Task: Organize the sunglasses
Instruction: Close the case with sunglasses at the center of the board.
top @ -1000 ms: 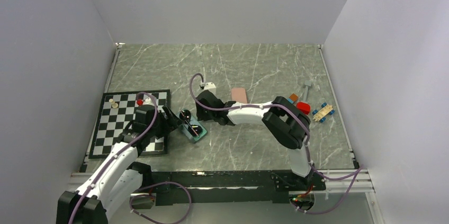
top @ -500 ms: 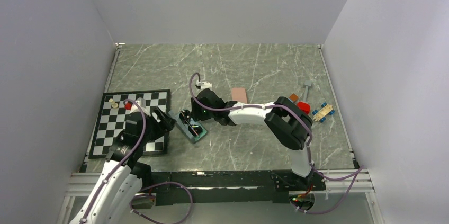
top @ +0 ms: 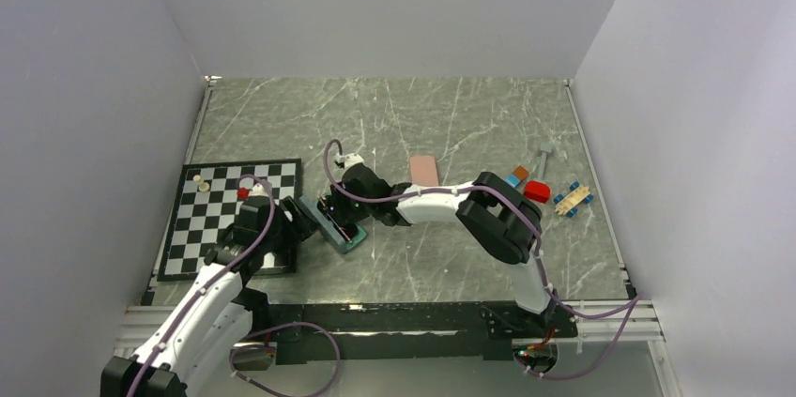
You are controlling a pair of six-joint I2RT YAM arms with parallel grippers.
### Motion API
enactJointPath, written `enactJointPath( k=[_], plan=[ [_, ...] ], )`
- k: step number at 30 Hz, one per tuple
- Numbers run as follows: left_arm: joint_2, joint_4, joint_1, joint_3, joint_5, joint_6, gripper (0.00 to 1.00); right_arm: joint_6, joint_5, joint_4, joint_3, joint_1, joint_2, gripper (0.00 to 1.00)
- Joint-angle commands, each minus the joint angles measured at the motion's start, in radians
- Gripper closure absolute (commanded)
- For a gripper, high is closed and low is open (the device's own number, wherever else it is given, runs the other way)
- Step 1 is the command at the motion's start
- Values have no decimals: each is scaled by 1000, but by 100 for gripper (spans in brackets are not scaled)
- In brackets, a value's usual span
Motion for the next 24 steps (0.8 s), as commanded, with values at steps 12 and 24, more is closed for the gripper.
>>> enactJointPath(
  k=[12,24],
  plan=[
    [178,171,2,53,24,16,29,40,78,-19,-58,10,-101,56],
    [216,176,2,64,21,23,29,76,-37,95,-198,-78,-252,29]
  ],
)
